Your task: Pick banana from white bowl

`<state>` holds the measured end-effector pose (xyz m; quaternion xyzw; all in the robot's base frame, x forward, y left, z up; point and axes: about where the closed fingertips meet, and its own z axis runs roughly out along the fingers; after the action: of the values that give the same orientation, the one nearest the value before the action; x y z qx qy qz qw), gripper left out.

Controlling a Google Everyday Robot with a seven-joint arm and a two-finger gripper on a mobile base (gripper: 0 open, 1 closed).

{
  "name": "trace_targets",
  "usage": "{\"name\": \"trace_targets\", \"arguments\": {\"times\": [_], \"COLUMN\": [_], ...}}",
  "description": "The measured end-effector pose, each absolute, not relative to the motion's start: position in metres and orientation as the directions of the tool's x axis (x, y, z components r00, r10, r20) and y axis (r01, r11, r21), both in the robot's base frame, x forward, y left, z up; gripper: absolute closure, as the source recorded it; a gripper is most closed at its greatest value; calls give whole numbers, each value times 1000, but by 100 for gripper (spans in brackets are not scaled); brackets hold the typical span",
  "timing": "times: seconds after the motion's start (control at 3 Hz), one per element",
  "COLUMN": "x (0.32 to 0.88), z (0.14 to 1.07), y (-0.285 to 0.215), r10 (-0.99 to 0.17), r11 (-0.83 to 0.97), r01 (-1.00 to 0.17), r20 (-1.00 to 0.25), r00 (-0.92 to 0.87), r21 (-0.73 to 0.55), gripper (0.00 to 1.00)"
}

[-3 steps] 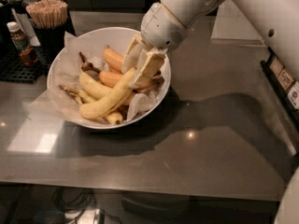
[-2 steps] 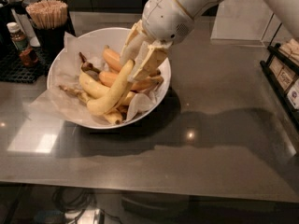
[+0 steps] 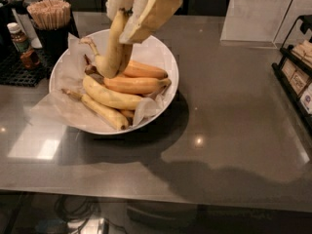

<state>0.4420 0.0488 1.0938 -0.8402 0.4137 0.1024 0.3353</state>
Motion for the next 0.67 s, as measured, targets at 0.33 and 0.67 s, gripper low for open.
{"name": "trace_targets", "arguments": {"times": [0.33,0.67], "x": [406,361], "z": [1141,1179], "y": [50,53], "r10": [-601,-551], "r11": [-448,-456], "r01": [-686,-591], "r20": [-375,-311], "r00": [706,775], "r21": [-573,-665], "gripper": [100,100]}}
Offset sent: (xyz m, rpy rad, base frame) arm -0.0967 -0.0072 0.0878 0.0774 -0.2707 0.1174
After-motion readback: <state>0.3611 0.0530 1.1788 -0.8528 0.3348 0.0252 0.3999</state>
